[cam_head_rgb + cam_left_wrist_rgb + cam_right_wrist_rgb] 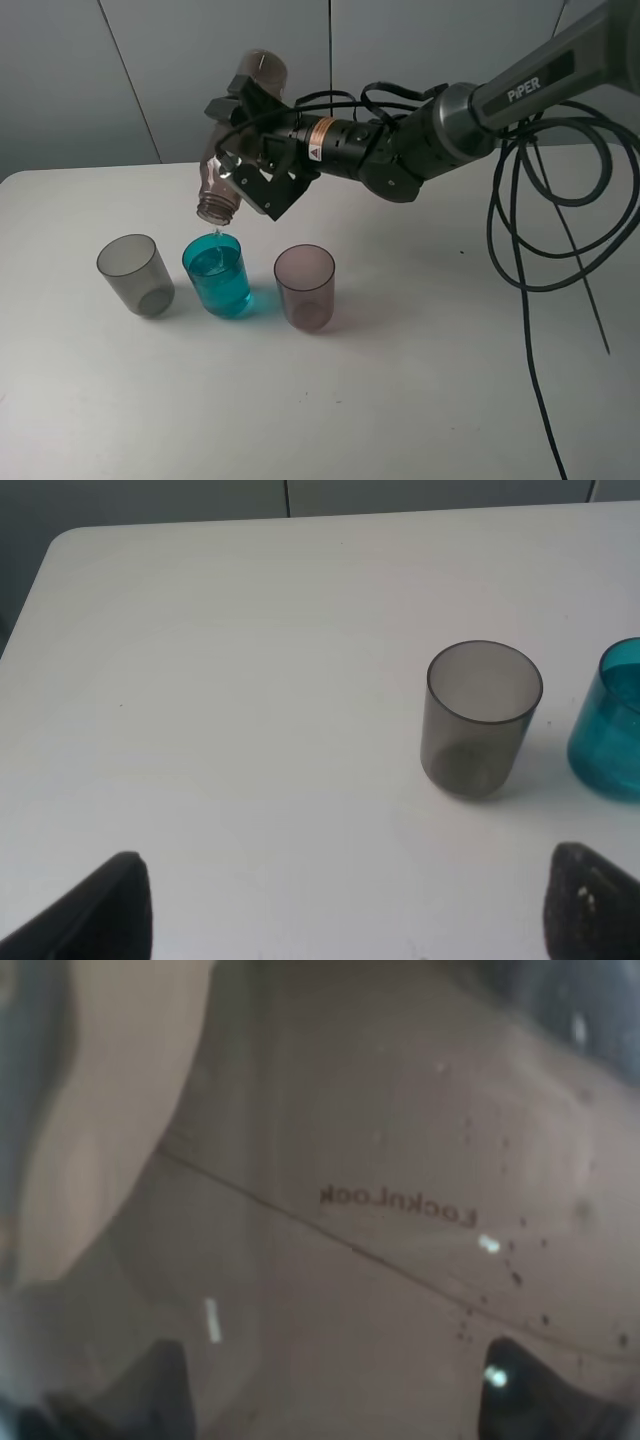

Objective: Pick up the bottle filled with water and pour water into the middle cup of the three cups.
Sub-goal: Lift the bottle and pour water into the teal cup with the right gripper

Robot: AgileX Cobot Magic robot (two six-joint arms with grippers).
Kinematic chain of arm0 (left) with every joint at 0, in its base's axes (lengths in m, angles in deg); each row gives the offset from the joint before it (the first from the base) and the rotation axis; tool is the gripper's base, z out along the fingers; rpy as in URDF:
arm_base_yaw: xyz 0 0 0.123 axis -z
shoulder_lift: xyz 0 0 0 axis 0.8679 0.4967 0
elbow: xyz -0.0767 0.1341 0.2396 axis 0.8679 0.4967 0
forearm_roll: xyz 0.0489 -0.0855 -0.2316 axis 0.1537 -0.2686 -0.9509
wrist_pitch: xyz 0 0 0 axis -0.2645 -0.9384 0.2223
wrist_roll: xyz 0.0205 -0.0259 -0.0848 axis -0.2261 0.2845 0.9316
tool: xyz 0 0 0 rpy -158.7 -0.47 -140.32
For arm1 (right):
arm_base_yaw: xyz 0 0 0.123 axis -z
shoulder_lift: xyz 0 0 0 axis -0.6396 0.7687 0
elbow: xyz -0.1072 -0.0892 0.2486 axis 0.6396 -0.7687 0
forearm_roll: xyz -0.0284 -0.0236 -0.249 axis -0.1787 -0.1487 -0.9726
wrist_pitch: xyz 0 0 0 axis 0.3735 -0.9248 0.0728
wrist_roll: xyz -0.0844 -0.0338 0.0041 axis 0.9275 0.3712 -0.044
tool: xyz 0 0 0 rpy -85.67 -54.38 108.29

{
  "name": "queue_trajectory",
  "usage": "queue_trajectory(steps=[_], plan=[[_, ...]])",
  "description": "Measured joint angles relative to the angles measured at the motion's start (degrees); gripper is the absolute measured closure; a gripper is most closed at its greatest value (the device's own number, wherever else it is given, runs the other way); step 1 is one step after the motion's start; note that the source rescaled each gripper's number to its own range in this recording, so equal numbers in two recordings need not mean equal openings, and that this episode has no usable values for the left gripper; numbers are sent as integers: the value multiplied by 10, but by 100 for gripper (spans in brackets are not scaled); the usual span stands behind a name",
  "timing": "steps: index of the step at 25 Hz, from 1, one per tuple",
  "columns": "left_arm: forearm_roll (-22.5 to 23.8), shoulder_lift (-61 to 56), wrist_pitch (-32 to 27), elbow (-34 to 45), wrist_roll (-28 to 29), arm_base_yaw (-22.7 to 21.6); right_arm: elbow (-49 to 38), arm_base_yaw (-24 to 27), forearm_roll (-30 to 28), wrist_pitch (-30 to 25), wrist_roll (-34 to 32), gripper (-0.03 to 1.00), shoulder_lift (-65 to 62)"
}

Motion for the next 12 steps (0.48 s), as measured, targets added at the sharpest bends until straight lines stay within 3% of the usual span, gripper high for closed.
queue_trajectory(steps=[12], plan=[[0,0,0,0,0,0,0,-2,-19,1,20,95,0]])
